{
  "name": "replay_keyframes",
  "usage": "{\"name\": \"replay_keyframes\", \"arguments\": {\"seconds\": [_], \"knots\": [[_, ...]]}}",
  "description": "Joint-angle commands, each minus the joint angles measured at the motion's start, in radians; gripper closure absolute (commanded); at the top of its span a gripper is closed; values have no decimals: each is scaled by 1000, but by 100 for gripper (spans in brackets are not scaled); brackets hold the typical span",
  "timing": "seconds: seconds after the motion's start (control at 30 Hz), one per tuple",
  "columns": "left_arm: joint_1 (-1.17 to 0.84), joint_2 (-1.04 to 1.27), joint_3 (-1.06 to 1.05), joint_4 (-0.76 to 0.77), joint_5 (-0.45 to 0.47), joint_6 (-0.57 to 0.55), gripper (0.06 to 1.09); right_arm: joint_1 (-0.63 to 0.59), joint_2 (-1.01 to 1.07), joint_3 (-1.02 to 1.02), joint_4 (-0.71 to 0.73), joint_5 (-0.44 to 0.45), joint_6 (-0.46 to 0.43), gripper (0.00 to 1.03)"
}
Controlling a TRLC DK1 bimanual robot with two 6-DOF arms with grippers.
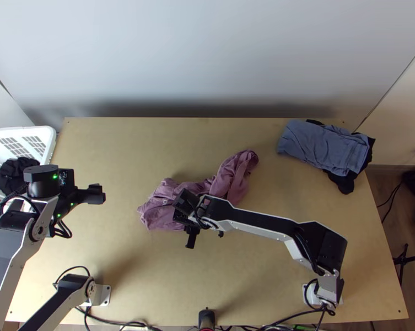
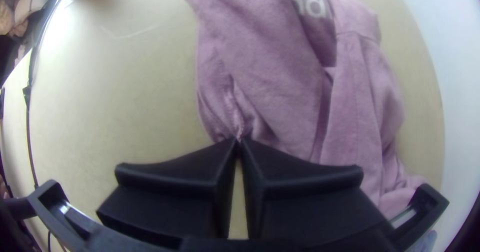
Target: Fold the t-shirt
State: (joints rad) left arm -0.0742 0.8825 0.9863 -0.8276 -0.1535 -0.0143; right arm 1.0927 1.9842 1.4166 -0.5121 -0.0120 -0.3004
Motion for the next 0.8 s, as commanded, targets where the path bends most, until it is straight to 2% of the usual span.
{"name": "replay_keyframes", "arguments": {"seconds": [0.0,0.2,0.3,0.77], "knots": [[2,-7,-1,-2,19,-3,10,-4,-27,4,0,0,4,100],[-1,-11,5,-5,20,-3,10,-17,-110,56,-32,1,4,100],[-1,-19,9,-10,20,-3,10,-28,-163,114,-94,6,-14,100],[-39,-25,-24,-16,20,-9,10,-116,-328,358,-284,107,-88,100]]}}
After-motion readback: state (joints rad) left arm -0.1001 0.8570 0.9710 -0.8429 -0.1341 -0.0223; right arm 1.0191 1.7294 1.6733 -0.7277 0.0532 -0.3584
